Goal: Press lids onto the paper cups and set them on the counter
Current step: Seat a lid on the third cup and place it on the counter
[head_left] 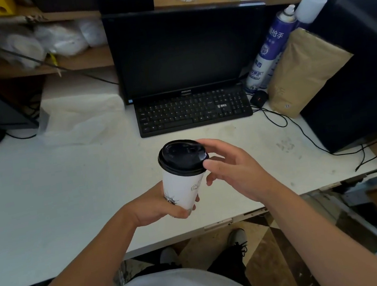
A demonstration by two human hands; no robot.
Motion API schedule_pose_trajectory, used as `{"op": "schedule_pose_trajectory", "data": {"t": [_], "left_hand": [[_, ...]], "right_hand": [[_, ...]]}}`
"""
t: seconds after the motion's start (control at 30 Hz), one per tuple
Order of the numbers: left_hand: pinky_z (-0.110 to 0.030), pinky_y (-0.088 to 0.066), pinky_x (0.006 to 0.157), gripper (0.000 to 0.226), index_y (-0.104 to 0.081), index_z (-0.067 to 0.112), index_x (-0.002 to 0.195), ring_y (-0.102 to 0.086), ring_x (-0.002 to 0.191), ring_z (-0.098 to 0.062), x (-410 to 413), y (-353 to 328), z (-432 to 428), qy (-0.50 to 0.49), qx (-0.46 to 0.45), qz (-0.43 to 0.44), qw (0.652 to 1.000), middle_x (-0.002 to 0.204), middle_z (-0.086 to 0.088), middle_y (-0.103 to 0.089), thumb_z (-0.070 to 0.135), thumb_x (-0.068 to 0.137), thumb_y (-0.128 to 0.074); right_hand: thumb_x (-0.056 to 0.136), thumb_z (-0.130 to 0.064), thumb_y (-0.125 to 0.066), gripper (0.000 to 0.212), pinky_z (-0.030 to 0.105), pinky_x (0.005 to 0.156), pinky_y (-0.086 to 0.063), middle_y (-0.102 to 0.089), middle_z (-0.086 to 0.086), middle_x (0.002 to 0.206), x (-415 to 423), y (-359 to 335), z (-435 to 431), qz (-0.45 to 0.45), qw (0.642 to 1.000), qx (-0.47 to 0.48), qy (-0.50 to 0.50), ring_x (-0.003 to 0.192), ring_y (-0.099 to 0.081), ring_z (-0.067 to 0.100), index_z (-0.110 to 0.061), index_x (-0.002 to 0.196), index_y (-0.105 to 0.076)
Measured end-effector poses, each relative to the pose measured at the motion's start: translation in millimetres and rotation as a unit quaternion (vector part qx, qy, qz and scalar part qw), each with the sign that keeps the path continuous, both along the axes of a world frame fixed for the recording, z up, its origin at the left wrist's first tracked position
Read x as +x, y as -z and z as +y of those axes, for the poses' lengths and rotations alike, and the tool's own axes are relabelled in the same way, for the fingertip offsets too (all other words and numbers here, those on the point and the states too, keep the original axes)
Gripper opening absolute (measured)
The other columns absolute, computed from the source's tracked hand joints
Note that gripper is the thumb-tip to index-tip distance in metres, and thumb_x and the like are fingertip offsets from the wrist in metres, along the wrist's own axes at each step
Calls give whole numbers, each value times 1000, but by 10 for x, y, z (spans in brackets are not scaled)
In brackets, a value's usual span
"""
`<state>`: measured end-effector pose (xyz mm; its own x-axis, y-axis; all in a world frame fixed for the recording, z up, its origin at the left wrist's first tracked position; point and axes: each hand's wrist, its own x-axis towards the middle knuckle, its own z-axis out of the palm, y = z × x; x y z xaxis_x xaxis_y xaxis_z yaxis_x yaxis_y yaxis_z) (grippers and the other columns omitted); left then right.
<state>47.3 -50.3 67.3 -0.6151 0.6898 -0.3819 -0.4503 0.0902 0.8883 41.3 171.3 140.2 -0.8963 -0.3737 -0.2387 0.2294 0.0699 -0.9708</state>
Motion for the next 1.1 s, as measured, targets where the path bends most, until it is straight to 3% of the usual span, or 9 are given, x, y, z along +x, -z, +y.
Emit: {"op": "schedule_pose_trajectory", "data": {"t": [0.23, 0.4, 0.57, 0.63, 0.73, 0.83, 0.93, 1.03, 1.1], "left_hand": [[-41, -58, 87, 50, -63, 13, 113, -66, 98, -20, -136, -97, -70, 78, -47, 50, 995, 103, -9, -68, 0, 67, -77], [-44, -57, 87, 55, -62, 8, 116, -67, 96, -18, -214, -160, -100, 79, -102, 96, 987, 103, -8, -70, -3, 64, -79], [-34, -58, 79, 57, -61, 11, 114, -65, 92, -12, -208, -149, -36, 32, -126, 138, 982, 101, -6, -68, -6, 64, -83], [-33, -58, 76, 55, -63, 13, 110, -66, 89, -12, -176, -108, -3, -6, -136, 147, 980, 98, -4, -70, -3, 61, -84], [-37, -58, 78, 54, -64, 12, 107, -67, 87, -13, -116, -55, -5, -7, -130, 103, 986, 94, 0, -71, 0, 58, -82], [-45, -58, 84, 50, -64, 8, 109, -65, 91, -22, -79, -52, -53, 85, -71, 30, 993, 99, -9, -67, -10, 64, -76], [-47, -53, 86, 45, -64, 7, 107, -61, 93, -29, -84, -52, -66, 156, -31, -6, 987, 99, -11, -66, -10, 66, -75], [-53, -50, 86, 47, -59, -5, 113, -60, 93, -31, -73, -73, -18, 130, -50, 2, 990, 99, -17, -63, -9, 68, -73], [-47, -54, 82, 48, -60, 0, 112, -64, 90, -25, -49, -88, 17, 99, -74, 14, 992, 97, -12, -66, -7, 67, -74]], "right_hand": [[80, -36, -83, 62, 33, 82, -56, -55, -14, 125, -111, -322, 106, 128, 967, 205, -79, 105, -55, 12, -34, 137, -58], [82, -54, -76, 69, 10, 76, -44, -43, -15, 118, -148, -573, -40, 289, 874, 347, -181, 97, -46, -6, -31, 142, -51], [89, -56, -56, 44, 20, 65, -41, -47, -6, 102, -149, -532, -197, 408, 798, 416, -153, 80, -46, 11, -19, 115, -55], [91, -52, -52, 36, 26, 63, -44, -49, -3, 96, -131, -459, -257, 404, 797, 431, -125, 76, -47, 15, -18, 103, -52], [93, -49, -49, 35, 33, 70, -47, -51, -2, 97, -102, -355, -270, 402, 809, 413, -114, 83, -46, 16, -16, 103, -53], [95, -45, -52, 40, 37, 79, -48, -54, 2, 108, -85, -304, -232, 422, 806, 380, -168, 94, -49, 20, -11, 115, -58], [97, -42, -48, 41, 38, 76, -49, -54, 6, 108, -54, -299, -222, 417, 806, 376, -188, 91, -51, 22, -10, 119, -59], [97, -43, -44, 40, 39, 72, -49, -53, 6, 106, -44, -306, -223, 402, 806, 405, -159, 87, -50, 24, -13, 118, -59], [96, -45, -40, 40, 40, 72, -49, -52, 5, 103, -45, -315, -229, 380, 812, 421, -138, 85, -49, 24, -16, 117, -57]]}}
